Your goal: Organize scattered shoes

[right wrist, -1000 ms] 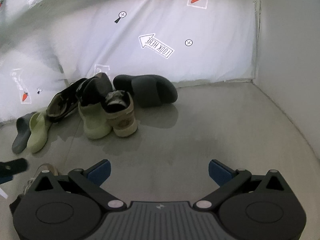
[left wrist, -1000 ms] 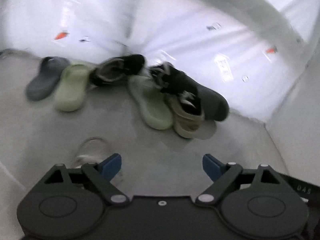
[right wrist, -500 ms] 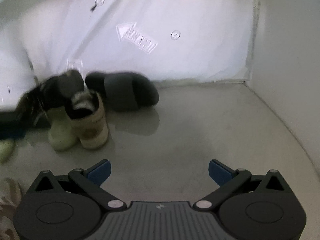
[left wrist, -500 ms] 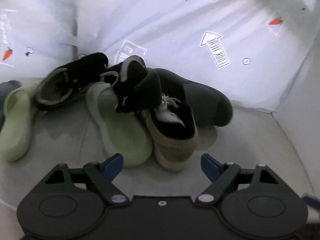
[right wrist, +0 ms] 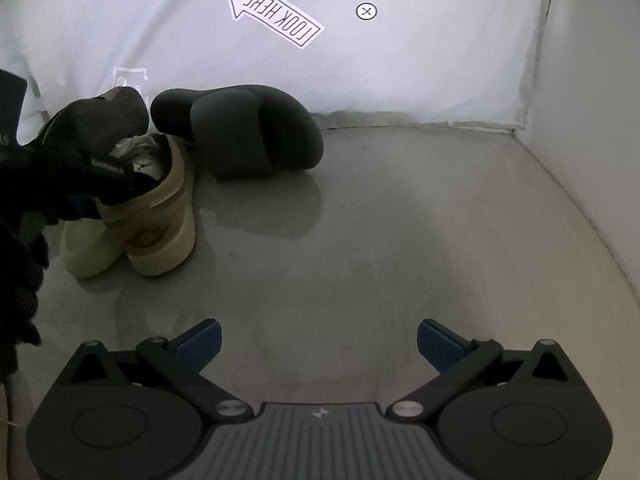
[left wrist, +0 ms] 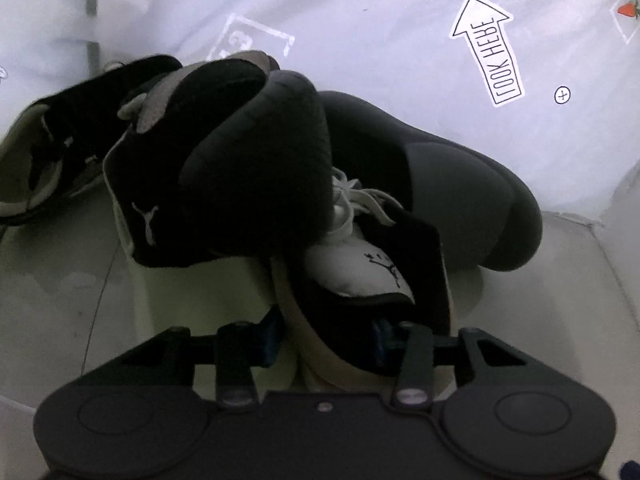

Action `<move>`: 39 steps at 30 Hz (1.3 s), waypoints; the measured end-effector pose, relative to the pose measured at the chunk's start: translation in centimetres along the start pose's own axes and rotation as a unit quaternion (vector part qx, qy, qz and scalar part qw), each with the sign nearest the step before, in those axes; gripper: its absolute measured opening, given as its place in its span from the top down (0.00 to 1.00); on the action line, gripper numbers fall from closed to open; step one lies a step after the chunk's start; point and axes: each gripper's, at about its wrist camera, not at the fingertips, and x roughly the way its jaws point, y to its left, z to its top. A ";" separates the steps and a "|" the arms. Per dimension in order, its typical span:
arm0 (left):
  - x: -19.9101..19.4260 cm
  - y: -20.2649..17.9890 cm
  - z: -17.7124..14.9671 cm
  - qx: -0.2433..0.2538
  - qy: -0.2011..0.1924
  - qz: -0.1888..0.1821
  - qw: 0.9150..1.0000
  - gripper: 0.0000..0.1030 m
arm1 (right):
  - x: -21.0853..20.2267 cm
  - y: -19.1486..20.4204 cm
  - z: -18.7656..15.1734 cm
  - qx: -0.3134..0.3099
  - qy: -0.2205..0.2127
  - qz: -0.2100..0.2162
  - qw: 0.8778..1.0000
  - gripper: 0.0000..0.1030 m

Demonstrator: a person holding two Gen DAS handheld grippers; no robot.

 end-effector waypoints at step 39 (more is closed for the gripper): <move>-22.5 -3.4 -23.4 0.132 0.096 -0.046 0.986 0.71 | -16.7 -4.3 -11.8 -0.007 -0.042 -0.022 0.999 0.00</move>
